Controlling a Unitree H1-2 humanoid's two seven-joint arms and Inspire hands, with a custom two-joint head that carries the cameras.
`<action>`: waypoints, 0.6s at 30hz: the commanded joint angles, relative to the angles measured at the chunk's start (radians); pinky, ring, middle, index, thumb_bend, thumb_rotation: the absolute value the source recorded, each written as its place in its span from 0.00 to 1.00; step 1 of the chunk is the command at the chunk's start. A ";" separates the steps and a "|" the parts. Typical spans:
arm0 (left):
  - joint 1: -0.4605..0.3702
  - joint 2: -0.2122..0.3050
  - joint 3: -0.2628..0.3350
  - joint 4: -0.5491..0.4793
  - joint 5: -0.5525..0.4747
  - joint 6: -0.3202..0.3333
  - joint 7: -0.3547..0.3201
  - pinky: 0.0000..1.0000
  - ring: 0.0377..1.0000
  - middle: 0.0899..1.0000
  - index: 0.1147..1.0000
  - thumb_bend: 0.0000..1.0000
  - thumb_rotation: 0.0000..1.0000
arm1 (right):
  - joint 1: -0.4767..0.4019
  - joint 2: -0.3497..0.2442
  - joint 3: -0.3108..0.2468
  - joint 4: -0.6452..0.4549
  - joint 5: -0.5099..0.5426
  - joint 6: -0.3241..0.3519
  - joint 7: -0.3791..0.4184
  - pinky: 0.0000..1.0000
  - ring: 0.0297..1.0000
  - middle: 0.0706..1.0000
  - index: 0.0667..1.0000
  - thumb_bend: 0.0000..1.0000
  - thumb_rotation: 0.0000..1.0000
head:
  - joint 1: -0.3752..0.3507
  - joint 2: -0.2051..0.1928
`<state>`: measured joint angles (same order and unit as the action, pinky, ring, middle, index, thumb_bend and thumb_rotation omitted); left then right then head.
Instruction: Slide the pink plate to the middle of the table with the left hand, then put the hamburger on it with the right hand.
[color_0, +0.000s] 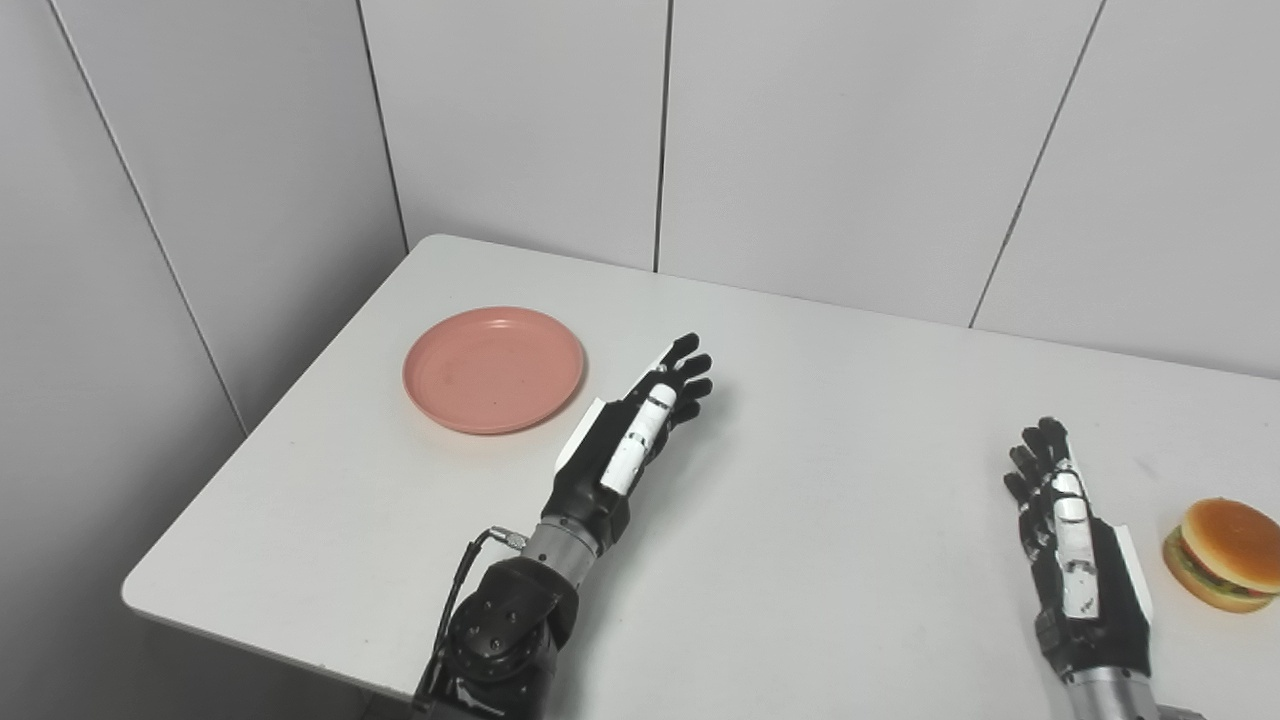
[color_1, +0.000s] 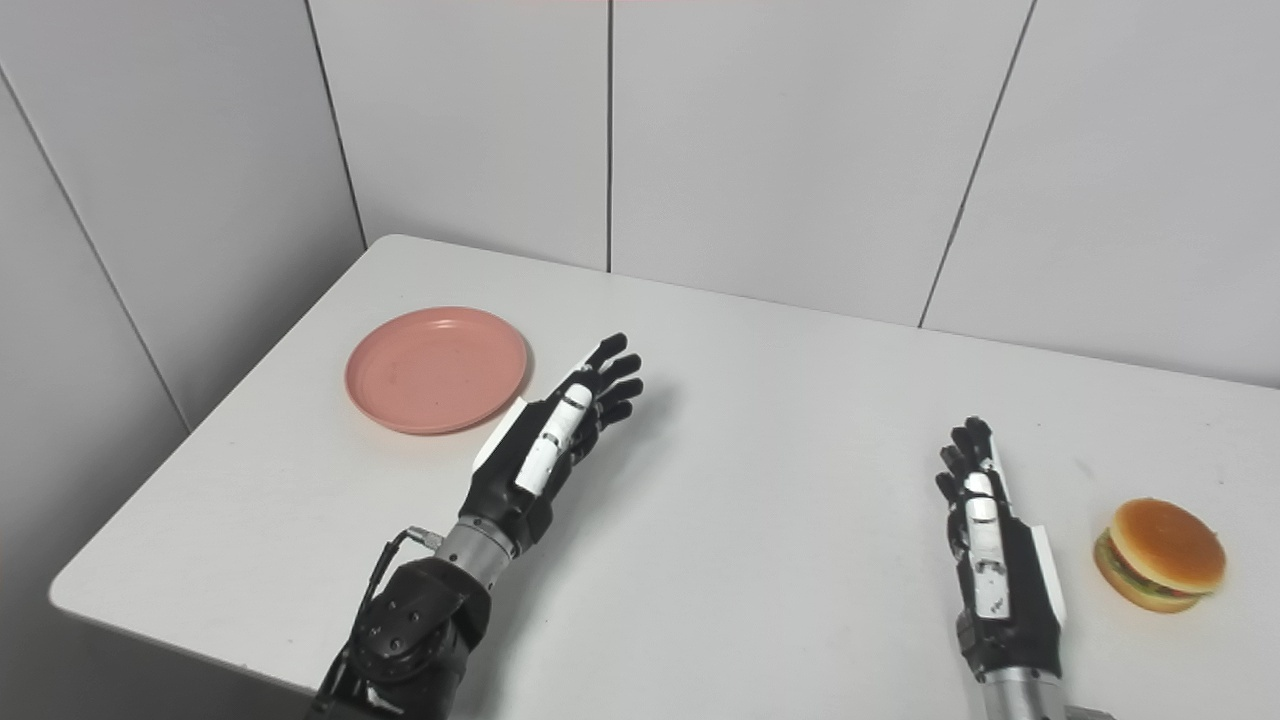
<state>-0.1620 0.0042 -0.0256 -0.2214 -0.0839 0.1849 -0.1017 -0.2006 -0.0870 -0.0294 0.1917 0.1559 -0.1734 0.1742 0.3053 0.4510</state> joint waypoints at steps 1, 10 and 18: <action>-0.055 0.016 0.011 -0.046 -0.017 0.015 -0.007 0.93 0.90 0.91 0.91 0.46 0.99 | 0.058 0.013 -0.004 0.051 0.005 -0.014 -0.007 1.00 0.98 0.98 0.99 0.26 1.00 | 0.003 0.000; -0.127 0.049 0.080 -0.085 -0.044 0.033 0.019 0.92 0.88 0.89 0.88 0.43 1.00 | 0.054 0.011 -0.003 0.062 0.009 -0.029 0.003 1.00 0.99 0.99 1.00 0.25 1.00 | 0.006 0.000; -0.202 0.113 0.164 -0.045 -0.047 0.030 0.044 0.91 0.91 0.91 0.89 0.44 1.00 | 0.054 0.007 -0.005 0.058 0.011 -0.024 0.007 1.00 0.99 0.99 1.00 0.25 1.00 | 0.014 -0.002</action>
<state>-0.3066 0.0989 0.1237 -0.2618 -0.1192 0.2361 -0.0730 -0.2020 -0.0859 -0.0309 0.1931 0.1578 -0.1736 0.1761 0.3160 0.4479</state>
